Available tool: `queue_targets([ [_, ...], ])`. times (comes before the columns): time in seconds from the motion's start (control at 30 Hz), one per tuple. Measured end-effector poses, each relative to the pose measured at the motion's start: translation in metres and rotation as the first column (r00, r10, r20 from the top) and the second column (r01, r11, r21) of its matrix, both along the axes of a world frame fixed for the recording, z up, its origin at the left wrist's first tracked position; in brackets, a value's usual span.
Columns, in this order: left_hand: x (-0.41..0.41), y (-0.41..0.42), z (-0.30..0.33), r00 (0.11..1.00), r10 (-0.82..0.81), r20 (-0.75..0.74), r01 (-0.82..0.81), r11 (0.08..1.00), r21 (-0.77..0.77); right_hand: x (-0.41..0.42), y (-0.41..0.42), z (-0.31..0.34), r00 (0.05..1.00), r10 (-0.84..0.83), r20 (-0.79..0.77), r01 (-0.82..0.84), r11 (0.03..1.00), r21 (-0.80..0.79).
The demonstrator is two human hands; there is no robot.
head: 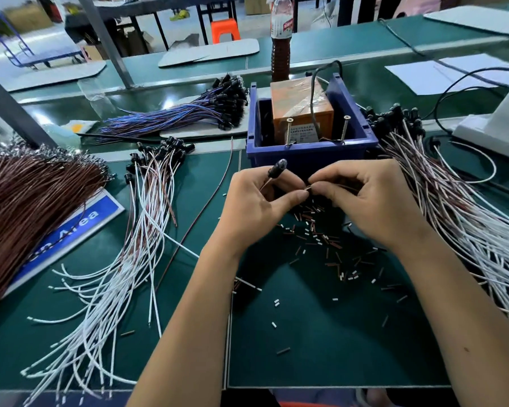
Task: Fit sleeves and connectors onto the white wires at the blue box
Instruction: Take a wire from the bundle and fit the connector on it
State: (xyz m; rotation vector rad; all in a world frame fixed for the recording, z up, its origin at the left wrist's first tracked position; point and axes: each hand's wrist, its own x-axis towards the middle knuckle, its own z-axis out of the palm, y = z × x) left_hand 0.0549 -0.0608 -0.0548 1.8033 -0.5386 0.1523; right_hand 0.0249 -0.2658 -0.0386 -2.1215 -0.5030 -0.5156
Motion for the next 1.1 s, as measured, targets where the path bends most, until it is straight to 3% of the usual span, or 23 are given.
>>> queue_targets([
  [0.17, 0.000, -0.004, -0.001, 1.000, 0.011, -0.029, -0.010, 0.999, 0.043, -0.001, 0.000, 0.001, 0.999, -0.015, 0.038, 0.017, 0.998, -0.052],
  [0.63, -0.004, -0.002, 0.006, 0.995, -0.065, -0.075, 0.055, 0.990, -0.128, -0.002, 0.006, 0.003, 0.993, -0.023, 0.117, 0.028, 0.999, -0.040],
  [0.8, -0.003, 0.007, 0.004, 0.990, -0.064, -0.127, 0.051, 0.993, -0.103, -0.003, -0.004, 0.011, 0.996, -0.050, 0.075, 0.034, 0.980, 0.198],
  [1.0, -0.004, 0.010, 0.006, 0.971, -0.120, -0.205, 0.060, 0.959, -0.276, -0.004, -0.033, 0.034, 0.957, 0.244, -0.159, -0.214, 0.959, 0.184],
  [1.1, -0.002, 0.012, 0.007, 0.946, -0.164, -0.278, 0.049, 0.925, -0.377, -0.004, -0.046, 0.040, 0.846, 0.495, -0.195, -0.397, 0.832, 0.388],
])
